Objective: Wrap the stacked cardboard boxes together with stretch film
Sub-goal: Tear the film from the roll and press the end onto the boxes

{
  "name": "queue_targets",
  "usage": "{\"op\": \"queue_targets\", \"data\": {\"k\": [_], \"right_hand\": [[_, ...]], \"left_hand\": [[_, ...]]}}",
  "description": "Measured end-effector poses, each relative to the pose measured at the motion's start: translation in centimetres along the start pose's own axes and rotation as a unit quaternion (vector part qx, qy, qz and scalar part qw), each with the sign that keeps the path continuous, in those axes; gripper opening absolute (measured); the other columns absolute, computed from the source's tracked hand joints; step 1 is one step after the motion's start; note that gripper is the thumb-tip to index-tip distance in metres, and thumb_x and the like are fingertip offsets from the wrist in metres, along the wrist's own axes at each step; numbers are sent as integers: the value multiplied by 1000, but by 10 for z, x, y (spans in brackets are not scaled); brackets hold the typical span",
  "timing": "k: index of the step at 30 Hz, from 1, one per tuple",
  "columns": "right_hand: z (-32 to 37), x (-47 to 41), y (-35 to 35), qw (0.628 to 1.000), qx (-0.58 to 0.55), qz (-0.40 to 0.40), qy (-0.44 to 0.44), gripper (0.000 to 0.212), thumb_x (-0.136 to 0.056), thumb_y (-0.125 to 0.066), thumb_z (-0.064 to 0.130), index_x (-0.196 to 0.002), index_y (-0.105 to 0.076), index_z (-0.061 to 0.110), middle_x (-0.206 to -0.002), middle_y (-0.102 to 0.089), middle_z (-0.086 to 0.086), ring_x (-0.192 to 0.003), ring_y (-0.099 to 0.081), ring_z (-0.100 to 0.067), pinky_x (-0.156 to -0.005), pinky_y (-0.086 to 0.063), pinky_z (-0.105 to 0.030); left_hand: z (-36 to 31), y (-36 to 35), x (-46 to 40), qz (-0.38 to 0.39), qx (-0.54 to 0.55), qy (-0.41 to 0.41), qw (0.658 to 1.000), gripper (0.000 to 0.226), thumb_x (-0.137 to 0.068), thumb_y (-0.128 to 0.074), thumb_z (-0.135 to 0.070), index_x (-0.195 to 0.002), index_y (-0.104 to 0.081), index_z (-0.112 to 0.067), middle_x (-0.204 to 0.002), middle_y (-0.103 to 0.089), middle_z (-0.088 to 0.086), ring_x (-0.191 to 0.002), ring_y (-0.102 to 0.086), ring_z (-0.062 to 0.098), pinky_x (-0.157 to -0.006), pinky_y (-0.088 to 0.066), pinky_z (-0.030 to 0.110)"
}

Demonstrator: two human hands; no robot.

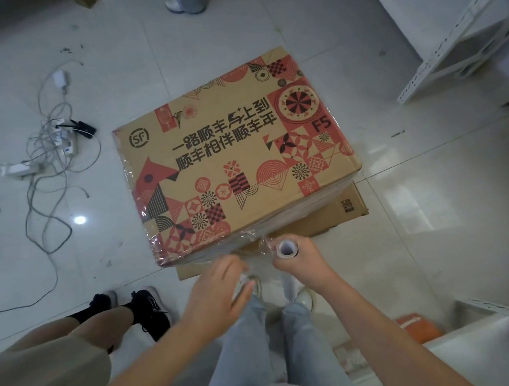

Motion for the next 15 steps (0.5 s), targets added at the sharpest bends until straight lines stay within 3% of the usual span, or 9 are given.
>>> {"op": "queue_targets", "data": {"k": [2, 3, 5, 7, 8, 10, 12, 14, 15], "right_hand": [[4, -2, -5, 999, 24, 19, 12, 24, -70, -65, -16, -77, -63, 7, -68, -58, 3, -54, -51, 8, -59, -40, -9], [5, -3, -8, 999, 33, 28, 18, 25, -68, -65, -15, -72, -62, 10, -70, -57, 2, -57, -50, 7, -62, -40, -12], [3, -4, -11, 996, 72, 39, 30, 31, -68, -69, -8, -66, -59, 21, -86, -55, 3, -76, -50, 5, -73, -39, -9], [2, -3, -15, 990, 127, 54, 35, 29, -70, -71, -1, -68, -58, 25, -107, -51, 5, -101, -43, -4, -81, -29, 2], [3, -2, -16, 988, 136, 61, 37, 25, -70, -71, 0, -70, -60, 22, -113, -52, 6, -106, -42, -6, -81, -27, 5], [5, 2, -22, 990, 110, 73, 42, 19, -67, -71, -1, -78, -67, 13, -106, -61, 5, -98, -52, 1, -78, -33, 4], [5, 5, -30, 994, 59, 87, 29, 20, -61, -68, -4, -74, -70, 11, -82, -64, 8, -72, -57, 11, -69, -43, -5], [0, 5, -36, 994, 57, 89, 15, 30, -57, -64, 1, -56, -59, 31, -59, -56, 15, -56, -50, 7, -59, -42, -15], [-1, 6, -39, 994, 64, 92, 4, 30, -57, -63, 4, -51, -53, 32, -53, -52, 15, -54, -45, 4, -56, -39, -17]], "left_hand": [[1, -26, 16, 35, 135, 205, 969, 31, -97, -34, -46, -87, -53, -24, -88, -56, -9, -85, -53, 11, -76, -42, 28], [5, -38, 16, 23, 236, 346, 908, 26, -97, -38, -44, -84, -52, -26, -86, -57, -8, -84, -54, 14, -76, -42, 30], [12, -58, 7, -32, 416, 566, 711, 26, -95, -44, -46, -84, -50, -24, -85, -55, 1, -79, -54, 20, -75, -42, 34], [16, -72, -10, -67, 530, 637, 555, 37, -91, -47, -54, -94, -52, -18, -87, -55, 6, -77, -52, 20, -70, -43, 34], [19, -77, -17, -91, 560, 641, 517, 38, -90, -49, -54, -98, -52, -17, -88, -56, 7, -77, -54, 21, -71, -45, 34], [24, -88, -25, -104, 561, 635, 521, 23, -92, -53, -38, -95, -50, -15, -81, -56, 8, -75, -54, 24, -69, -48, 34], [25, -99, -23, -97, 551, 641, 526, 8, -87, -49, -18, -89, -46, -11, -77, -51, 11, -72, -50, 24, -57, -41, 29], [26, -104, -22, -111, 570, 659, 477, 4, -86, -45, -12, -83, -46, -10, -75, -51, 11, -66, -50, 24, -53, -37, 25], [27, -103, -23, -114, 580, 661, 462, 13, -90, -42, -11, -78, -46, -9, -72, -50, 11, -63, -49, 23, -53, -38, 26]]}}
Point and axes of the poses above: each hand's wrist, its own x-axis away from the middle knuckle, its own y-axis out of the back of the hand, z = x × y, the point moved 4 cm from there along -x, towards the middle knuckle
